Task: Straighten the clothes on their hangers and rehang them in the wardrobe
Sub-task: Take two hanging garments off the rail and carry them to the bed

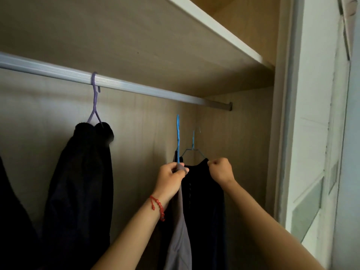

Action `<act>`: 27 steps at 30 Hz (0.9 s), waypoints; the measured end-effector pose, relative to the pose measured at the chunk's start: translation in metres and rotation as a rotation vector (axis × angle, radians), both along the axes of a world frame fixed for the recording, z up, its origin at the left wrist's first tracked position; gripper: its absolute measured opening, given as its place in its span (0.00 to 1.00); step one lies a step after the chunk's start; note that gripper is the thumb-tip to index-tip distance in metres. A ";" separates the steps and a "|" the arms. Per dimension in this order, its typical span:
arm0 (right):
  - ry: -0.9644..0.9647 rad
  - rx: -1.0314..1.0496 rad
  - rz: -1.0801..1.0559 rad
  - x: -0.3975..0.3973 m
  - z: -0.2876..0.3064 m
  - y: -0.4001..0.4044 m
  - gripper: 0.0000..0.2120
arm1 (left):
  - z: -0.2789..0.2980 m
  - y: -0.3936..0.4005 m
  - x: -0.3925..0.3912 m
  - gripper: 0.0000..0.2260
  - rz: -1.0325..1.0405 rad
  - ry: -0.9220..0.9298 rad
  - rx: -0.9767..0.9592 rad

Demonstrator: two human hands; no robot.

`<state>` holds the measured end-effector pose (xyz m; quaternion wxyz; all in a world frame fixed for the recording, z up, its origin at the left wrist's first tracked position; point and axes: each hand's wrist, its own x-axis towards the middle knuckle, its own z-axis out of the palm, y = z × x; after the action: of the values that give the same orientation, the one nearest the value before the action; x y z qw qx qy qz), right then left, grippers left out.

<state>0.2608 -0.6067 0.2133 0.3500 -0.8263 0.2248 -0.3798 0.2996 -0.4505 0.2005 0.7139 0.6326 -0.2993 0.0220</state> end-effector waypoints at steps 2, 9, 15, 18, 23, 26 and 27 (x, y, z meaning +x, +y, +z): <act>-0.015 0.003 0.002 -0.022 -0.007 0.008 0.22 | -0.008 0.004 -0.011 0.10 -0.003 0.008 0.000; -0.136 0.074 0.047 -0.113 -0.030 0.020 0.15 | -0.028 0.012 -0.067 0.09 -0.062 0.050 -0.032; -0.215 0.061 -0.031 -0.206 -0.032 0.028 0.12 | -0.040 0.000 -0.129 0.08 -0.110 0.040 -0.005; -0.234 0.116 -0.037 -0.257 -0.032 0.032 0.11 | -0.043 -0.002 -0.161 0.06 -0.185 0.045 -0.022; -0.298 0.185 -0.133 -0.342 -0.037 0.052 0.10 | -0.049 0.002 -0.207 0.06 -0.320 0.067 -0.074; -0.321 0.188 -0.221 -0.385 -0.043 0.073 0.11 | -0.057 0.007 -0.237 0.10 -0.427 0.071 -0.068; -0.325 0.187 -0.249 -0.399 -0.046 0.080 0.11 | -0.060 0.008 -0.247 0.10 -0.459 0.065 -0.068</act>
<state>-0.1377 -0.5263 0.1677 0.4071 -0.6842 0.2997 -0.5257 0.0527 -0.4425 0.1400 0.7303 0.5240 -0.4112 -0.1516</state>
